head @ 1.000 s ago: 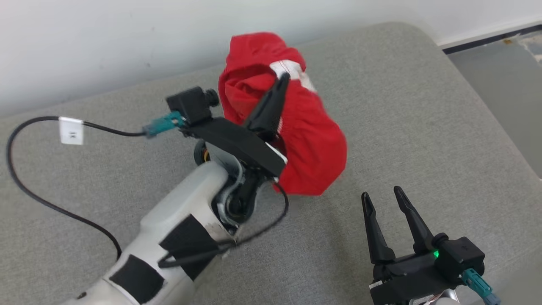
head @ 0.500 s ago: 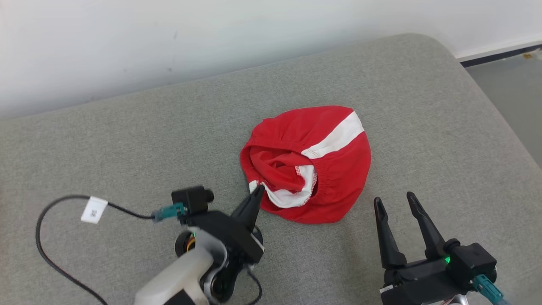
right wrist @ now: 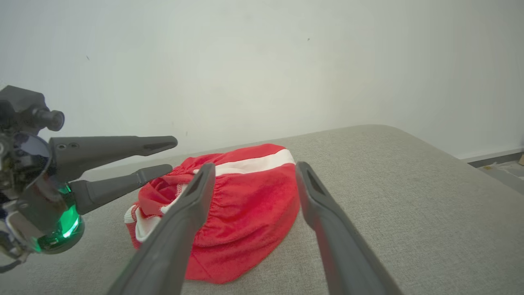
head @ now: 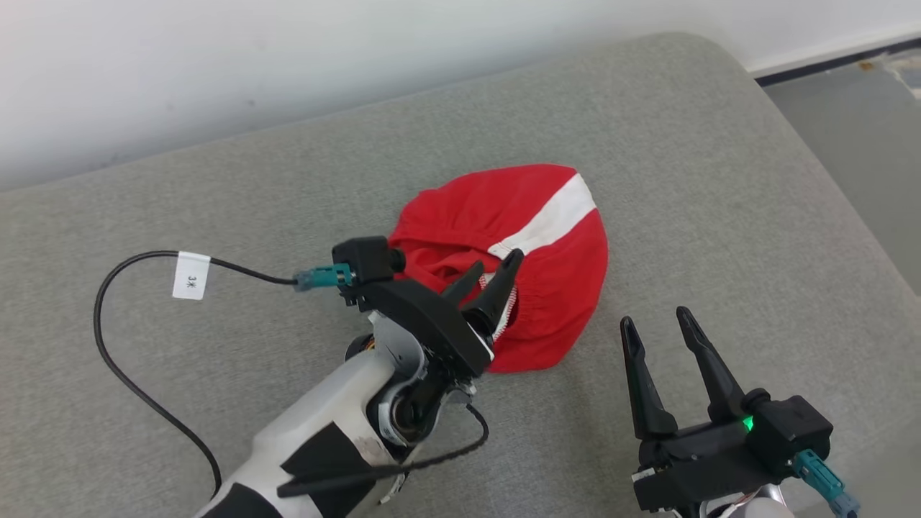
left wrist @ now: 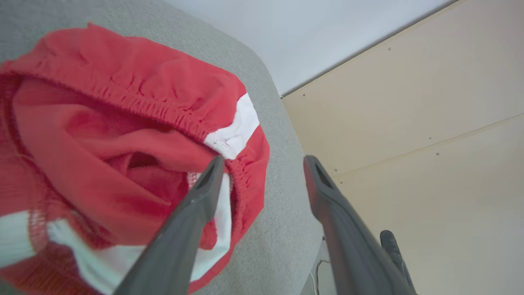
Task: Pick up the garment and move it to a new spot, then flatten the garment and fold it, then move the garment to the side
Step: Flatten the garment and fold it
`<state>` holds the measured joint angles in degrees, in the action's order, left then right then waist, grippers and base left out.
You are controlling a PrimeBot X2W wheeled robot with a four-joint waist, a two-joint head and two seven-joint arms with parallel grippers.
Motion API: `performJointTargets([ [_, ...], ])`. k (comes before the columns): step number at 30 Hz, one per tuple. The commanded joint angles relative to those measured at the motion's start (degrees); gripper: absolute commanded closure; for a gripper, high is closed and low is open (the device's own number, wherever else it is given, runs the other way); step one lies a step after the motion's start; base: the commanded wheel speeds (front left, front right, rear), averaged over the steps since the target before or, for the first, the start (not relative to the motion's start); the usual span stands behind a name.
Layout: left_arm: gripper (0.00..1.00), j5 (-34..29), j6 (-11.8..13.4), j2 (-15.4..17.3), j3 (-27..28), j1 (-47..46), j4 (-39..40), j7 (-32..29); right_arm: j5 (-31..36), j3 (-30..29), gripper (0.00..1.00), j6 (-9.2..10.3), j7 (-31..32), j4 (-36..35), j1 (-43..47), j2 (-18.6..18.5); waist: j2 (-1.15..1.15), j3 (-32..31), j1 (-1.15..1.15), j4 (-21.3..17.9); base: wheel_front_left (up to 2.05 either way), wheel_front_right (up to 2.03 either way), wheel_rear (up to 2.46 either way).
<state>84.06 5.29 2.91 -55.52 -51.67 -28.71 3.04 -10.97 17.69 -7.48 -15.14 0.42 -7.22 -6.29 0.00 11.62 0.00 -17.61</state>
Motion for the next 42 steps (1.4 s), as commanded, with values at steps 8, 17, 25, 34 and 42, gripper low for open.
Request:
performJointTargets([
  [8, 0.13, 11.8, 2.1, 0.0, 0.3, -2.1, -0.9, -3.1, -0.4, 0.0, 0.0, -0.02, -0.1, -0.2, -1.2, 0.8, 0.0, 2.3, 0.0, -3.9, 0.0, 0.0, 0.0],
  [17, 0.58, 10.9, 2.3, 0.1, -4.5, -5.7, -6.2, -0.4, -0.4, -0.3, 0.0, -0.02, -0.1, -0.4, -1.5, 1.3, 0.0, 3.2, 0.0, -5.0, 0.0, 0.0, 0.0],
  [25, 0.58, 10.3, 1.6, 0.0, -5.8, -8.2, -10.5, 1.5, 0.3, -1.1, 0.0, -0.02, -0.1, -0.5, -0.3, 1.7, 0.0, 3.3, 0.0, -4.3, 0.0, 0.0, 0.0],
  [34, 0.65, 10.9, 1.4, 0.0, -7.8, -8.4, -11.3, 1.3, 0.5, -1.5, 0.0, -0.02, -0.1, -0.7, -0.1, 1.6, 0.0, 3.2, 0.0, -2.9, 0.0, 0.0, 0.0],
  [42, 0.59, 12.3, 1.6, 0.0, -10.5, -7.2, -9.8, -0.7, 0.4, -1.4, 0.0, -0.02, -0.1, -0.8, 0.1, 1.4, 0.0, 3.6, 0.0, -2.2, 0.0, 0.0, 0.0],
])
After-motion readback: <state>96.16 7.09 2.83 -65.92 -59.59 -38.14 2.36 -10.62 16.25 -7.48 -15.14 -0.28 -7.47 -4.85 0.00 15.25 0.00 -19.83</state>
